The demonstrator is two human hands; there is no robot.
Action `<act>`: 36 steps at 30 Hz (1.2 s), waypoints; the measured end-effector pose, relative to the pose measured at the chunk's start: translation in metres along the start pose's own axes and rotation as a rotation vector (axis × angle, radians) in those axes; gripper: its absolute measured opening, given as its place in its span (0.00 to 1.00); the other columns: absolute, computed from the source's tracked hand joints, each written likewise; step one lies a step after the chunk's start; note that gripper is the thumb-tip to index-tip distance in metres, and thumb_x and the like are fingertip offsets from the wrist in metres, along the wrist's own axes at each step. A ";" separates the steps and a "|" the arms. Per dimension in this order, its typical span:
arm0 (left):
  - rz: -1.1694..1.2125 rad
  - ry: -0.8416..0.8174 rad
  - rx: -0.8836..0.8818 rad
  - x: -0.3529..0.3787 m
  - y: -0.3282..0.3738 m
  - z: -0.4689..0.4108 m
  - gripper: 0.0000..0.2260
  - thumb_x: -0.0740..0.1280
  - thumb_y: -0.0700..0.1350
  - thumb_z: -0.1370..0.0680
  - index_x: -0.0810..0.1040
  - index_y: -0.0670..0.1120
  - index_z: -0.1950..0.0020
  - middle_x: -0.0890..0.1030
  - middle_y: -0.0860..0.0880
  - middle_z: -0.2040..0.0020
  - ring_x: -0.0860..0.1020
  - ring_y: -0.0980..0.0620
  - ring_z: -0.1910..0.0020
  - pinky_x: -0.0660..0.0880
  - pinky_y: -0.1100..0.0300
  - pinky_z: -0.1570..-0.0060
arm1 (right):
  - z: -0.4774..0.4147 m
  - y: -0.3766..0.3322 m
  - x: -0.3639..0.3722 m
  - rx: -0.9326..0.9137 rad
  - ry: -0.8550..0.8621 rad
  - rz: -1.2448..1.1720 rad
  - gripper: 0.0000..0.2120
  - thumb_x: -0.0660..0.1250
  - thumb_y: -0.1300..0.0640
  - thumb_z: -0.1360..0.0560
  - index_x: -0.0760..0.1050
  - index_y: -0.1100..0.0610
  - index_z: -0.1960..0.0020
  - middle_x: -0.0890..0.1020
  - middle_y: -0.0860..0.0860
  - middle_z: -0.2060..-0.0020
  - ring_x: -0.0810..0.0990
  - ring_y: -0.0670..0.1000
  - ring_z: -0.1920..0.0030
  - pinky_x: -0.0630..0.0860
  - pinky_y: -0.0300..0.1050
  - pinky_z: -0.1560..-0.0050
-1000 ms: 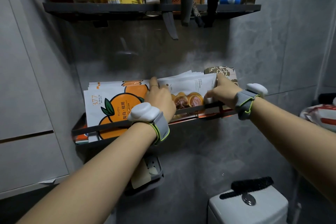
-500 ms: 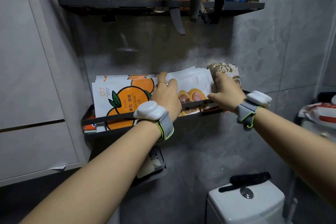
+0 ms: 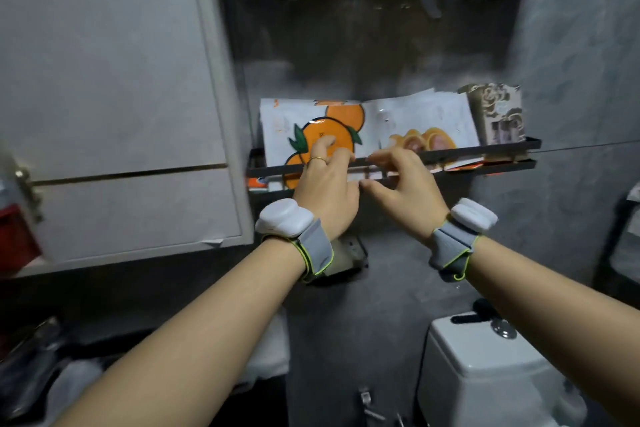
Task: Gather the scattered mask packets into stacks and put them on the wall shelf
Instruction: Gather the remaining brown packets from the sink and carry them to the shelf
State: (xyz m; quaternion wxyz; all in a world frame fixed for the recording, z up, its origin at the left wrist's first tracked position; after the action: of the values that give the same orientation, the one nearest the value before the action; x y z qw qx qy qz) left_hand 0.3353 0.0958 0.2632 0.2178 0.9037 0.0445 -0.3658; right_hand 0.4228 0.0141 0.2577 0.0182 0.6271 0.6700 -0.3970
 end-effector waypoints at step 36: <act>-0.008 -0.399 -0.745 -0.134 -0.409 0.387 0.14 0.60 0.45 0.20 0.70 0.45 0.35 0.66 0.46 0.32 0.74 0.44 0.39 0.71 0.52 0.38 | 0.269 -0.214 0.448 0.264 -0.718 -0.220 0.12 0.65 0.58 0.24 0.74 0.57 0.41 0.78 0.55 0.44 0.77 0.52 0.45 0.71 0.40 0.46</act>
State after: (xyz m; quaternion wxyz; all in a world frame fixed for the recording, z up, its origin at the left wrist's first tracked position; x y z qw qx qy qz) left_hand -0.1090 0.3105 -0.0399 0.5324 0.6746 0.1342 -0.4935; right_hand 0.0174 0.2566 -0.0510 0.1279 0.3699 0.6273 -0.6733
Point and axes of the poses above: each hand's wrist, its own z-axis away from the middle knuckle, its own x-axis out of the palm, y = z × x, the point moved 8 cm from there along -z, towards the middle knuckle
